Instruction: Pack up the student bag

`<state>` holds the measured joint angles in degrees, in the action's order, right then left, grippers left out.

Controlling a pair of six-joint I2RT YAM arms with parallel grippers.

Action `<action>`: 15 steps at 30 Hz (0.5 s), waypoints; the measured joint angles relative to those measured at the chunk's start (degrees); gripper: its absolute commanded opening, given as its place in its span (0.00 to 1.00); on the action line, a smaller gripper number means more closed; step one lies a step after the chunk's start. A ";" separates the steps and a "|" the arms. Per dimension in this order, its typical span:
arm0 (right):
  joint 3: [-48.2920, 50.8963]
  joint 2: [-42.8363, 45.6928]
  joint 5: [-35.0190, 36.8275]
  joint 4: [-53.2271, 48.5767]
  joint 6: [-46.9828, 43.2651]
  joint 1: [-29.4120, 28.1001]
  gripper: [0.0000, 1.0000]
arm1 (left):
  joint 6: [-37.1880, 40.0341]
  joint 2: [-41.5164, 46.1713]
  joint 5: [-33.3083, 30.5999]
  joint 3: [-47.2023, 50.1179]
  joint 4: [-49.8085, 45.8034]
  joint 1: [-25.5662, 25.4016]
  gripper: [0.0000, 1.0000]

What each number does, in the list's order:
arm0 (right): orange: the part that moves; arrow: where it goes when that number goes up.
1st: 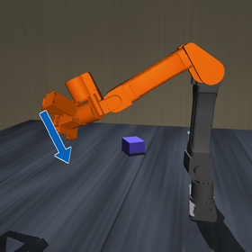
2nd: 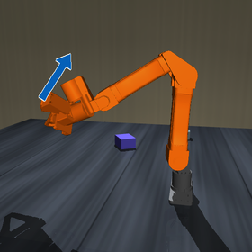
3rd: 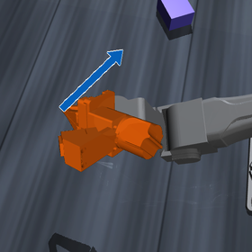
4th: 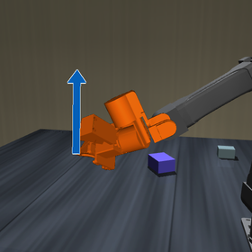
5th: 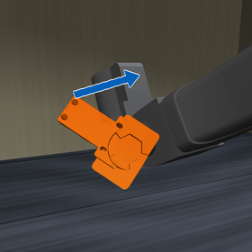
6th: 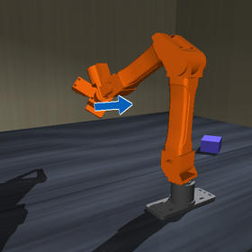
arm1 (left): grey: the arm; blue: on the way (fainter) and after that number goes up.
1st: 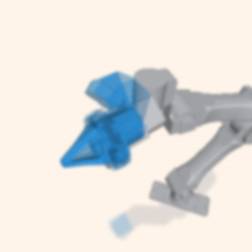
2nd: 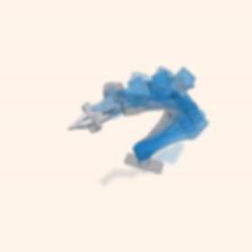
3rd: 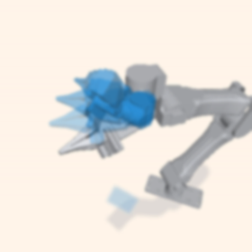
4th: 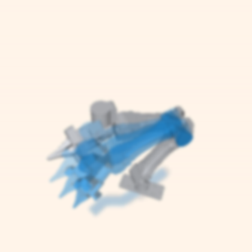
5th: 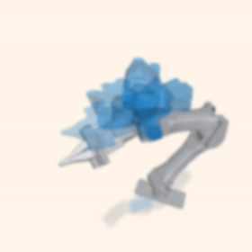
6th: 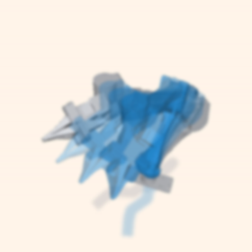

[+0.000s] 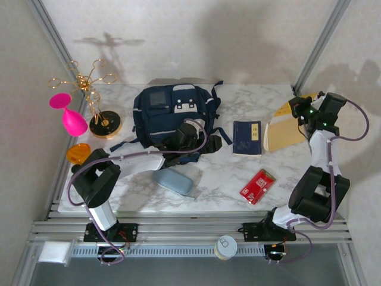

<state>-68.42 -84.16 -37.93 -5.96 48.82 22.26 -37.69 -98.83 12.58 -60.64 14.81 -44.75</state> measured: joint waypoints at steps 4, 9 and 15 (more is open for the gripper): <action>-0.35 0.94 -1.11 -2.03 0.07 -2.97 0.00 | -0.94 2.45 -0.15 2.60 0.98 1.90 0.99; 1.18 2.71 -2.34 -3.04 0.39 -10.25 0.00 | -1.81 4.96 -0.39 5.14 1.75 3.85 1.00; 4.22 1.64 -3.80 -2.01 1.40 -17.79 0.00 | -2.25 7.21 -1.01 6.56 2.08 4.74 0.99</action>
<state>-64.20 -82.52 -41.74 -7.97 50.22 4.47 -39.94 -91.61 11.57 -54.08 16.88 -40.01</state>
